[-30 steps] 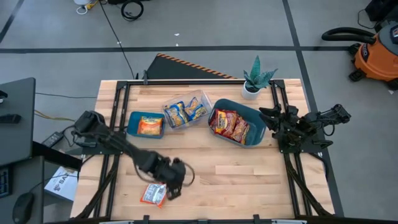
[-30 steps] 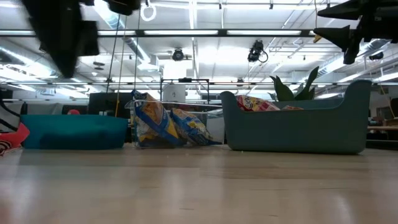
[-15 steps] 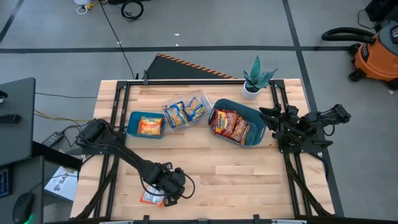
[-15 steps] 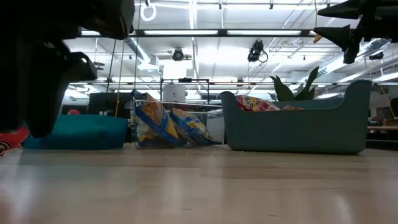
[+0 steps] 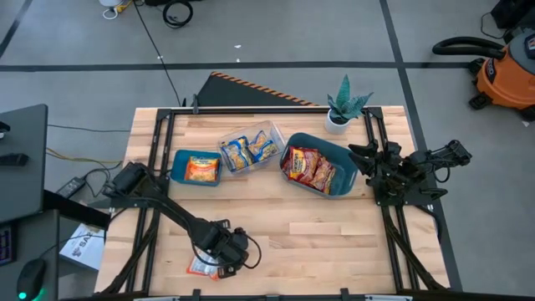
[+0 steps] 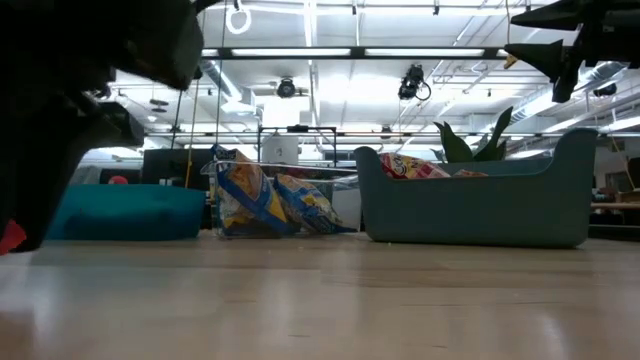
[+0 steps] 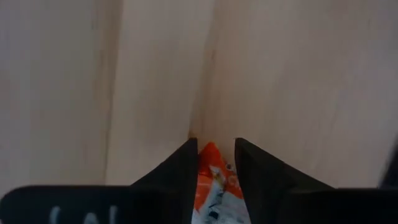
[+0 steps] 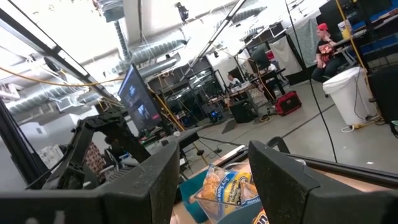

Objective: Sort Maruchan noodles
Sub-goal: Put the orange noodle pack into the blue bin

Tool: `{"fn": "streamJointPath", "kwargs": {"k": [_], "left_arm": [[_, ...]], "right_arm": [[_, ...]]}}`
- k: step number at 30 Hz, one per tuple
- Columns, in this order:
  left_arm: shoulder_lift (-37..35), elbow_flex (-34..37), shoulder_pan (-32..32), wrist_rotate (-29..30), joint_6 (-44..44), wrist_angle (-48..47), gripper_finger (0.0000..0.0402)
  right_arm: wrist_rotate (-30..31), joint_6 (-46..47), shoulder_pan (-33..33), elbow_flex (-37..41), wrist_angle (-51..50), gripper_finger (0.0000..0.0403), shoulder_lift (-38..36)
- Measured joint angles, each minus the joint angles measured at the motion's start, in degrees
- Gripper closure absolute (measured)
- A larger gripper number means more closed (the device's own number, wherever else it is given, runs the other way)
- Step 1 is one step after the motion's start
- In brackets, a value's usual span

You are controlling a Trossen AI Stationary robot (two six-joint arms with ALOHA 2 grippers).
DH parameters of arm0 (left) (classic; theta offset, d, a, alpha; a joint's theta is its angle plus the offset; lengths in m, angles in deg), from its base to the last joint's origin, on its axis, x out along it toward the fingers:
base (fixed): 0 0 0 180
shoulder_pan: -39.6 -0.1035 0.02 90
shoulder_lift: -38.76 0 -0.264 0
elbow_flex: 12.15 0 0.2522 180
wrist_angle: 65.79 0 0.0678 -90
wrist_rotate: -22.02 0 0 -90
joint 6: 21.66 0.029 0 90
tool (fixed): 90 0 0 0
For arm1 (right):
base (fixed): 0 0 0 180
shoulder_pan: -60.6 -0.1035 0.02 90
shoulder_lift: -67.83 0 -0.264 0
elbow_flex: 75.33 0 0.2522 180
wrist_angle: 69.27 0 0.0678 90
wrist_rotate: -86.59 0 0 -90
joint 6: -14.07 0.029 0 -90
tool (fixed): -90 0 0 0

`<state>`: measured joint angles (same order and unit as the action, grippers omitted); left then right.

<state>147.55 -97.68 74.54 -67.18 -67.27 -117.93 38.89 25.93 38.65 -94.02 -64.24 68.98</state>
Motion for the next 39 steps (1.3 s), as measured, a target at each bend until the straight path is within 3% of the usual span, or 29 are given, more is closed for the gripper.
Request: {"fn": "streamJointPath", "kwargs": {"k": [5,10,18,29,34,39], "left_arm": [[0.8,0.0,0.0,0.1,2.4,-1.4,0.0323],[0.4,0.0,-0.2,-0.4,4.1,-3.1,0.0389],[0.3,-7.4,-1.1,-0.5,5.8,-18.8,0.0397],[-7.0,-22.0,-1.8,15.2,5.5,-44.1,0.04],[-11.2,-22.5,-2.0,23.0,3.1,-51.8,0.04],[-17.0,-21.6,-3.6,32.3,1.4,-51.9,0.04]], "right_arm": [[0.0,0.0,0.0,0.0,0.4,0.0204,0.0],[0.0,0.0,0.0,0.0,0.9,0.0204,0.0],[0.0,0.0,0.0,0.0,0.9,0.0204,0.0],[0.0,0.0,0.0,0.0,0.9,0.0204,0.0],[0.0,0.0,0.0,0.0,0.9,0.0204,0.0],[0.0,0.0,0.0,0.0,0.9,0.0204,0.0]]}}
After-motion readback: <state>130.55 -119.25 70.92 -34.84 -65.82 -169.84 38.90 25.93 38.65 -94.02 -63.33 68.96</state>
